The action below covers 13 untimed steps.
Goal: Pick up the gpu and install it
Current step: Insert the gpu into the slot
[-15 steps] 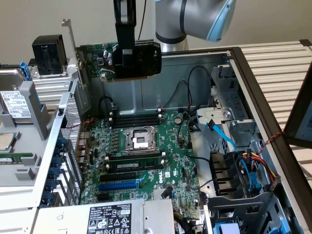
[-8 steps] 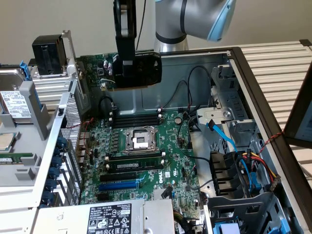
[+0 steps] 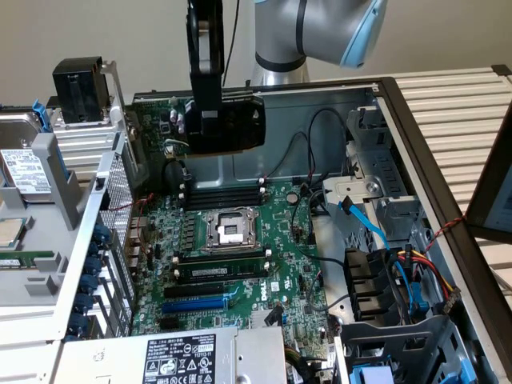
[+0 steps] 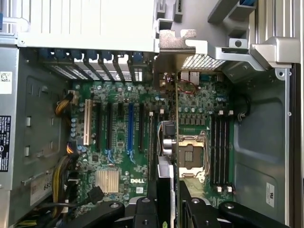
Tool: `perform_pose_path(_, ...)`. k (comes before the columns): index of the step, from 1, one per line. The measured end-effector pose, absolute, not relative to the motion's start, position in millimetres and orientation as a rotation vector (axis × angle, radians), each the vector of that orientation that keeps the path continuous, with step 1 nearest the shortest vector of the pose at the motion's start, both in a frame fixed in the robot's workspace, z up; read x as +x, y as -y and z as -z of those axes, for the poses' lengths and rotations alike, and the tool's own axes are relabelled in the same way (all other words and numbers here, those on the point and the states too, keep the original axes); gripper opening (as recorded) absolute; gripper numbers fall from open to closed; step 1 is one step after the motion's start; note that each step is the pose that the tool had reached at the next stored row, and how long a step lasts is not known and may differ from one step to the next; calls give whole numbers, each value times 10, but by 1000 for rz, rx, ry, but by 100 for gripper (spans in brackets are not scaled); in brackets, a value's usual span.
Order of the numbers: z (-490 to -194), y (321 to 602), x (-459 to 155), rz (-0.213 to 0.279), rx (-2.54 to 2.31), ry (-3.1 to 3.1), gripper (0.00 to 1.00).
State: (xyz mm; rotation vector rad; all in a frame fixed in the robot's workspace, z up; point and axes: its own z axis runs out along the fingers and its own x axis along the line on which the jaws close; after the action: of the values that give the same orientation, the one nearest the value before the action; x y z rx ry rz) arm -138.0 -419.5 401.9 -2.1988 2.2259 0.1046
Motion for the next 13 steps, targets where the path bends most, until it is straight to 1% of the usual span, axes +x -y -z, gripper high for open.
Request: perform_pose_path(13,-3851,4287,-1420,-104,-2202,-2233,27)
